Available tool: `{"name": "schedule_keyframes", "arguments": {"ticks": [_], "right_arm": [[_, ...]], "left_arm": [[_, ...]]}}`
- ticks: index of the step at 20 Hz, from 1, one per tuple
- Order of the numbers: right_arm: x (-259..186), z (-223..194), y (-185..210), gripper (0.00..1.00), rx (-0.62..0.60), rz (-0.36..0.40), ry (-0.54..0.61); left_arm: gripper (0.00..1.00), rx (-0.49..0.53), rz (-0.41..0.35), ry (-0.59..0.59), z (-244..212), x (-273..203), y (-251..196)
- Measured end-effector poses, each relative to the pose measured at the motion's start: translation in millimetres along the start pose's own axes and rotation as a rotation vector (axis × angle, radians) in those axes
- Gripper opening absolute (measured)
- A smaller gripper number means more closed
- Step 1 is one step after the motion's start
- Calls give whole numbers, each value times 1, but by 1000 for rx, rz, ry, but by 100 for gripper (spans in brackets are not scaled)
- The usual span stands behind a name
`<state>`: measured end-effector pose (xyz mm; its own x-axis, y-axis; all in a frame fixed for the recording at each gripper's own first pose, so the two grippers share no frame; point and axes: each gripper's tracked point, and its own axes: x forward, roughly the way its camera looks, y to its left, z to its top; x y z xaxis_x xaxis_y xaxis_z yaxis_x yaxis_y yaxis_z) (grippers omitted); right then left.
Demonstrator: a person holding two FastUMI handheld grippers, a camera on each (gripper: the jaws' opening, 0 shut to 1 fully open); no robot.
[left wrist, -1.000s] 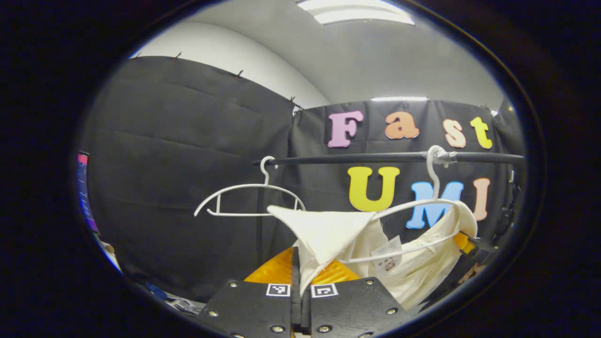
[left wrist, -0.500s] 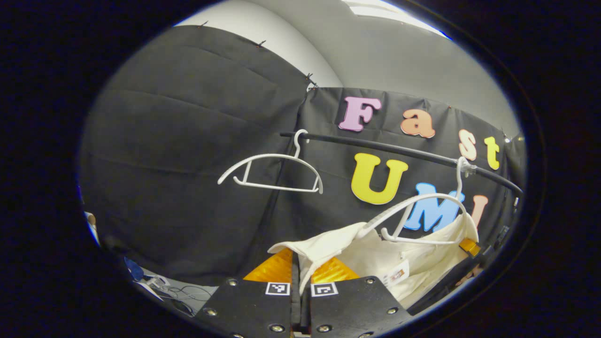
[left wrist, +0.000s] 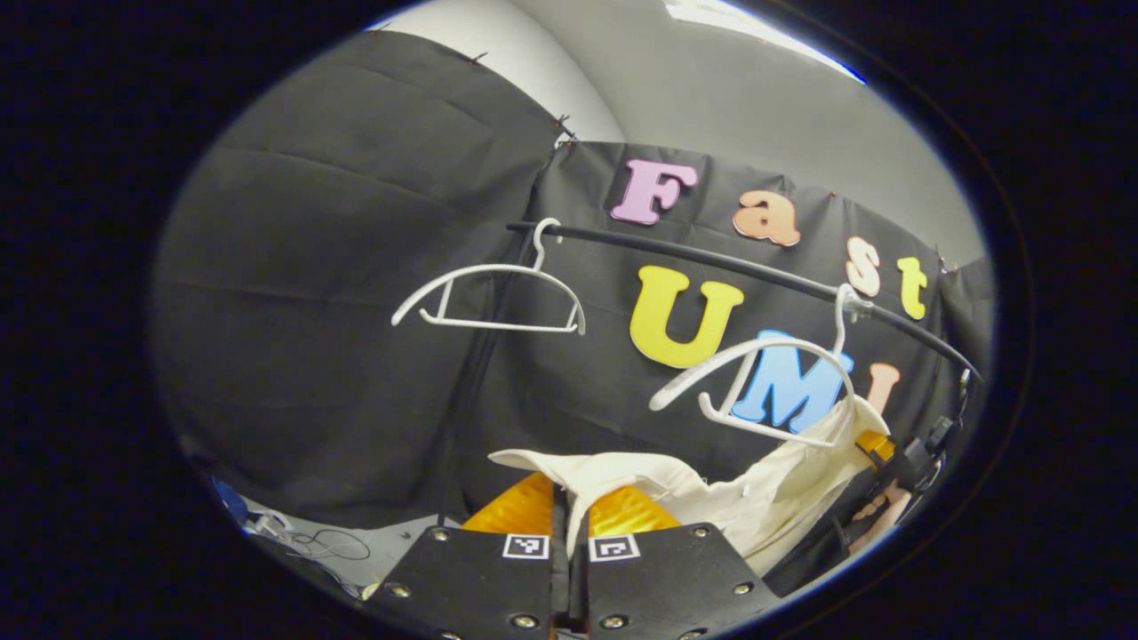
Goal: Grasp the clothes on the hanger with both hands and then place them into the laundry hamper below.
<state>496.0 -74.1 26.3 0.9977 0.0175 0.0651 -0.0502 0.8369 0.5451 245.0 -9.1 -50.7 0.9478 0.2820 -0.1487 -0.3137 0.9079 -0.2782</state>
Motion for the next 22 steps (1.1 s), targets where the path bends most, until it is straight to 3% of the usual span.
{"name": "schedule_keyframes", "arguments": {"ticks": [4, 12, 17, 22], "right_arm": [[16, -17, -35, 2, 27, -75, 31], [-11, -43, -76, 2, -100, -123, 86], [-55, -46, -64, 2, -209, -75, 103], [-123, -50, -25, 2, -269, -3, 120]], "left_arm": [[1, 33, -37, 39, -24, 19, -20], [1, 47, -57, 69, -57, 29, -36], [1, 65, -61, 70, -55, -1, -20], [1, 83, -88, 39, -33, -52, 5]]}}
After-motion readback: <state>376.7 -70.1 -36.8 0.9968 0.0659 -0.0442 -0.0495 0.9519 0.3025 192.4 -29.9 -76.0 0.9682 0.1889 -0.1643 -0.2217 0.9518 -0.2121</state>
